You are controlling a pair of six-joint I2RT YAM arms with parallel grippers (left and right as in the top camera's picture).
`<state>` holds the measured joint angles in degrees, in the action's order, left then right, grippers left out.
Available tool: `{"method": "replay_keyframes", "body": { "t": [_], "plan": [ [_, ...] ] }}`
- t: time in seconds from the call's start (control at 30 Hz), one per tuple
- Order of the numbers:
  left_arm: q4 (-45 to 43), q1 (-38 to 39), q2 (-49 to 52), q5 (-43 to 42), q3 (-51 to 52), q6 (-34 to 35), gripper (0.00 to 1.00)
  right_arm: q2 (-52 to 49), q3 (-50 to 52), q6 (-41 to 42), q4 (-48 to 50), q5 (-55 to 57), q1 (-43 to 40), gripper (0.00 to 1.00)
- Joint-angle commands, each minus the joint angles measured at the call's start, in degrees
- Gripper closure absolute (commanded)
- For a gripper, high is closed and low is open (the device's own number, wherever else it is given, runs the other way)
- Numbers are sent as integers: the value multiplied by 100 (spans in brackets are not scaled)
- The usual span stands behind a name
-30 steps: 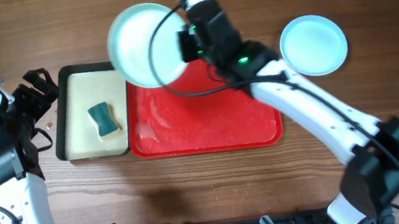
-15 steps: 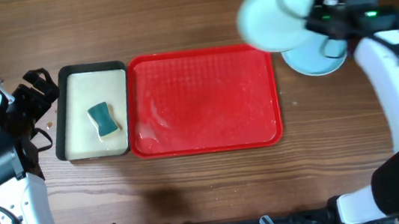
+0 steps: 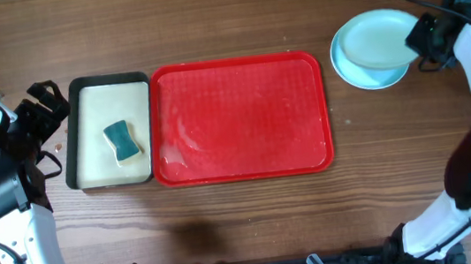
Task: Clean dirty plates on tray and stack at the side
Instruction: 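Lower the plate onto the stack and open the right gripper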
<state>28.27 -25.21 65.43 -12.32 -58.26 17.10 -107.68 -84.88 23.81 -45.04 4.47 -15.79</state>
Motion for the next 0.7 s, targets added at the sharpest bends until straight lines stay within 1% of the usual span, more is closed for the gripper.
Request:
{"method": "replay_keyframes", "body": {
  "t": [0.0,0.13,0.17,0.2,0.23,0.27,0.33,0.4,0.43,0.47,0.5,0.53,0.57,0.6,0.63,0.67],
  "plan": [
    [-11,-31,33,-50,-48,50,0,-415,26,55,42,-68,22,96],
    [-11,-31,33,-50,-48,50,0,-509,26,33,57,-68,24,96],
    [-11,-31,33,-50,-48,50,0,-509,26,31,59,-70,24,93],
    [-11,-31,33,-50,-48,50,0,-509,26,15,52,-72,24,74],
    [-11,-31,33,-50,-48,50,0,-509,26,13,31,-74,24,50],
    [-11,-31,33,-50,-48,50,0,-509,26,-2,-9,-92,24,38],
    [-11,-31,33,-50,-48,50,0,-509,26,-428,-24,-433,24,28],
    [-11,-31,33,-50,-48,50,0,-511,26,-680,0,-907,24,26],
    [-11,-31,33,-50,-48,50,0,-509,26,-774,26,-1202,24,27],
    [-11,-31,33,-50,-48,50,0,-511,26,-905,72,-1561,35,32],
    [-13,-31,33,-50,-48,50,0,-511,26,-1051,107,-1816,66,40],
    [-11,-31,33,-50,-48,50,0,-511,26,-1108,136,-1919,116,63],
    [-11,-31,33,-50,-48,50,0,-511,26,-1143,160,-1932,175,80],
    [-11,-31,33,-50,-48,50,0,-518,26,-1145,181,-1930,245,91],
    [-11,-31,33,-50,-48,50,0,-529,26,-1147,199,-1930,304,96],
    [-11,-31,33,-50,-48,50,0,-544,26,-1147,214,-1930,387,96]
  ]
}}
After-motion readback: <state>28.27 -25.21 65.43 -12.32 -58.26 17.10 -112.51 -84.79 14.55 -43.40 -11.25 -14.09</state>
